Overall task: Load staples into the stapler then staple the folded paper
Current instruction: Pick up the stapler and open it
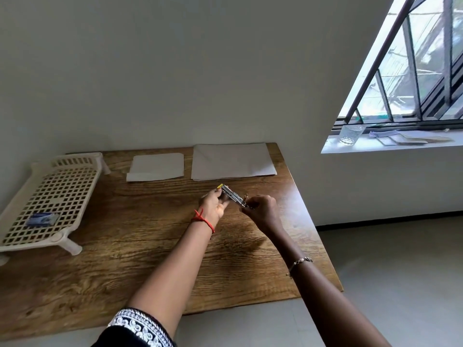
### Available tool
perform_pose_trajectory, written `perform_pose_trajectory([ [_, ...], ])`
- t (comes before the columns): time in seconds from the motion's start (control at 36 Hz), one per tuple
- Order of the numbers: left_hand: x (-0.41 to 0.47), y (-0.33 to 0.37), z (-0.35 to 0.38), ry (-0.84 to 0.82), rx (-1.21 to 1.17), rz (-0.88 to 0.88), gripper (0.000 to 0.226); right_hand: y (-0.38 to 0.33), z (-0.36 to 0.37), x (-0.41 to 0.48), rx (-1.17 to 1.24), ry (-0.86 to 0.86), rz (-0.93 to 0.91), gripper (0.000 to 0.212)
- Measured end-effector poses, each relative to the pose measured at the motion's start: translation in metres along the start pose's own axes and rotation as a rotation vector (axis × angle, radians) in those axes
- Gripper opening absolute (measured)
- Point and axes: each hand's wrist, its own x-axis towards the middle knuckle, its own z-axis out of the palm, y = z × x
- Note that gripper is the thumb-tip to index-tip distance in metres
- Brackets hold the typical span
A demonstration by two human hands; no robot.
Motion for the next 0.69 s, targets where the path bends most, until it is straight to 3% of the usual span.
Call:
perform_pose_trajectory([
  [0.14,0.003,-0.004,-0.012,0.109,0.098,0.047,0.019,0.008,0.009,-0.002,-0.063,-0.071,0.056,0.015],
  [0.28,-0.003,-0.007,-0.017,0.175,0.213,0.158,0.036,0.011,0.014,-0.001,-0.085,-0.112,0.087,0.02],
  [0.44,0.0,-0.007,-0.021,0.3,0.605,0.346,0.027,0.014,0.017,0.003,-0.137,-0.117,0.068,0.025],
  [0.69,-0.001,-0.006,-0.028,0.283,0.92,0.481,0.023,0.016,0.017,0.006,-0.214,-0.163,0.066,0.031],
])
